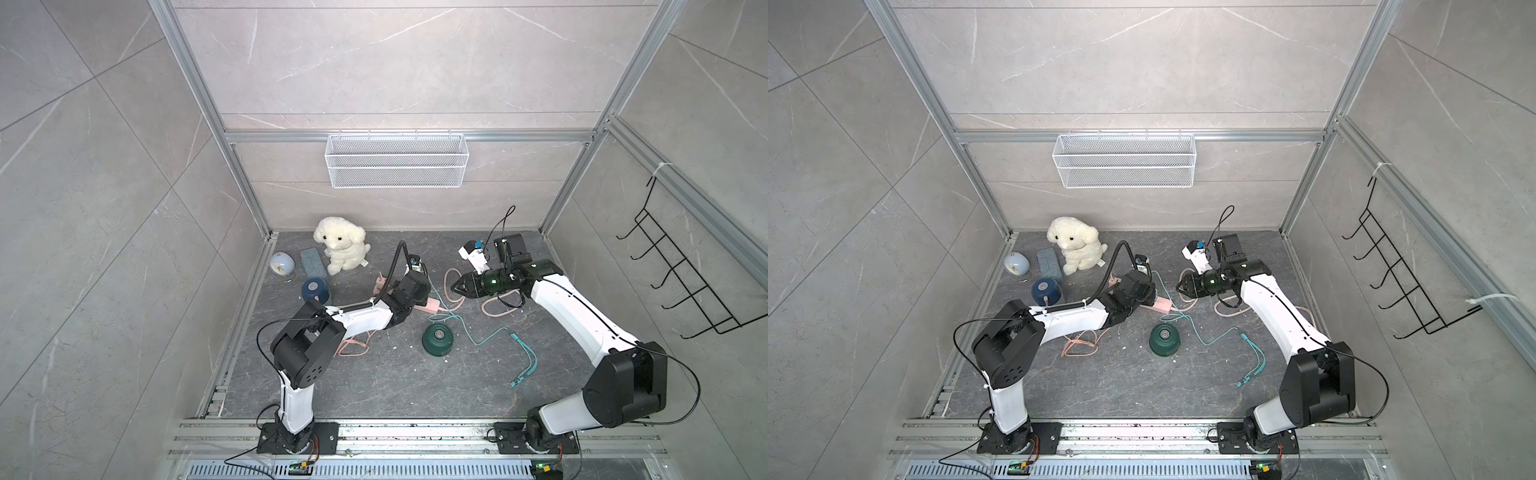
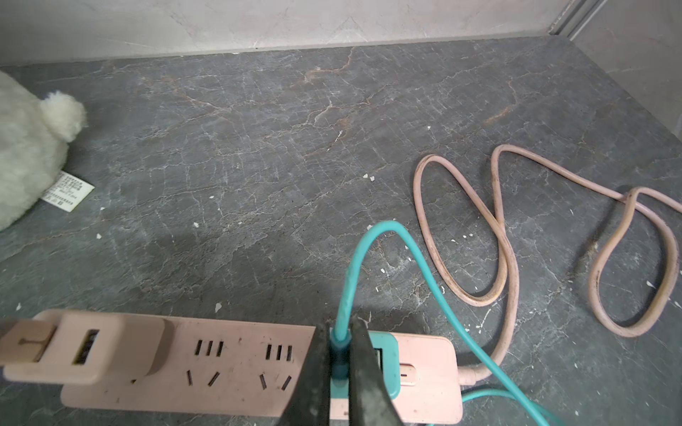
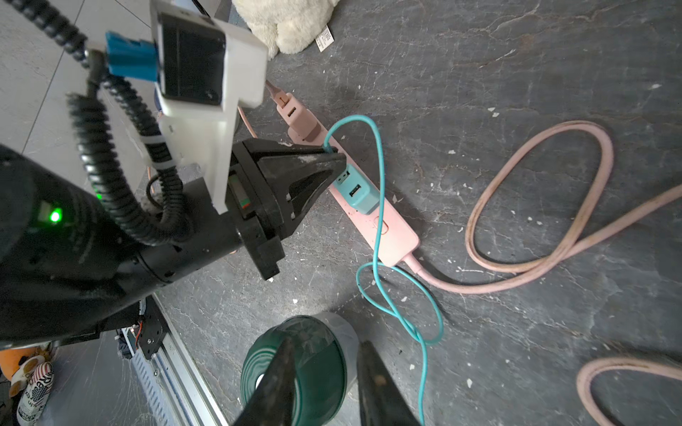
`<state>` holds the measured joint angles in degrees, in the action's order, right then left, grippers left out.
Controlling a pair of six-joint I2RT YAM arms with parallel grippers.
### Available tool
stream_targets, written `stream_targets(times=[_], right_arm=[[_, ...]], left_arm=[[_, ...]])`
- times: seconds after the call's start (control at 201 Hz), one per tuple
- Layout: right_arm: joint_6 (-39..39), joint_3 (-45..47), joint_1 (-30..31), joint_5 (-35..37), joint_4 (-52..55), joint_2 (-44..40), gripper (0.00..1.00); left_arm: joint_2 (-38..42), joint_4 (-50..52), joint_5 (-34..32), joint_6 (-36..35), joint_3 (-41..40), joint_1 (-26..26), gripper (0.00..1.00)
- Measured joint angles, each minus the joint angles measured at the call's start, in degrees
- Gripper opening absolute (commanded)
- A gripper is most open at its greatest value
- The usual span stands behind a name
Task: Charge the cordless meat grinders
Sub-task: Insert the charging cable into the plug.
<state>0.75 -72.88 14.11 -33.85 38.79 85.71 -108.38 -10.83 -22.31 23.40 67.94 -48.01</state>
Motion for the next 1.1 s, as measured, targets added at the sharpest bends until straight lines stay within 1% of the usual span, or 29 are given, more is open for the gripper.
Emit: stream_targets(times=[0.174,0.299,0.403,0.483,0.622,0.787,0.926,1.095], right_arm=[[-0.42,0.96,0.00,-0.07,-0.09,-0.09,0.31],[-0.85,1.22,0.00,-0.61,-0.09,-0.57,0.31],[-1.20,1.22,0.00,-1.42,-0.17,-0.90,0.31],[-1.25,1.22,0.00,-1.92,-0.48,-1.01,0.31],[-1.25,1.22,0.00,-2.43,-0.70,-1.20,0.31],[-1.25,1.22,0.00,-2.86,-0.98,-1.31,0.31],[-1.49,1.22,0.00,-3.15,-0.98,-1.31,0.31],[-1.73,1.22,0.00,-3.23,-0.96,-1.42,0.31]], left_arm=[[-0.13,-2.05,-2.99,0.90,-1.29,-0.98,0.00],[-0.07,-5.64,-3.67,0.59,-3.28,-1.11,0.00],[-0.04,-8.48,-3.48,-1.29,-4.50,-0.87,0.00],[-0.04,-9.31,-2.45,-3.21,-4.70,-0.24,0.00],[-0.57,-10.45,1.40,-6.62,-4.87,1.25,0.00],[-0.74,-11.91,4.20,-8.26,-5.31,1.95,0.00],[-0.72,-10.21,5.31,-7.85,-4.68,2.03,0.00],[-0.50,-1.31,6.45,-5.95,-1.16,2.01,0.00]])
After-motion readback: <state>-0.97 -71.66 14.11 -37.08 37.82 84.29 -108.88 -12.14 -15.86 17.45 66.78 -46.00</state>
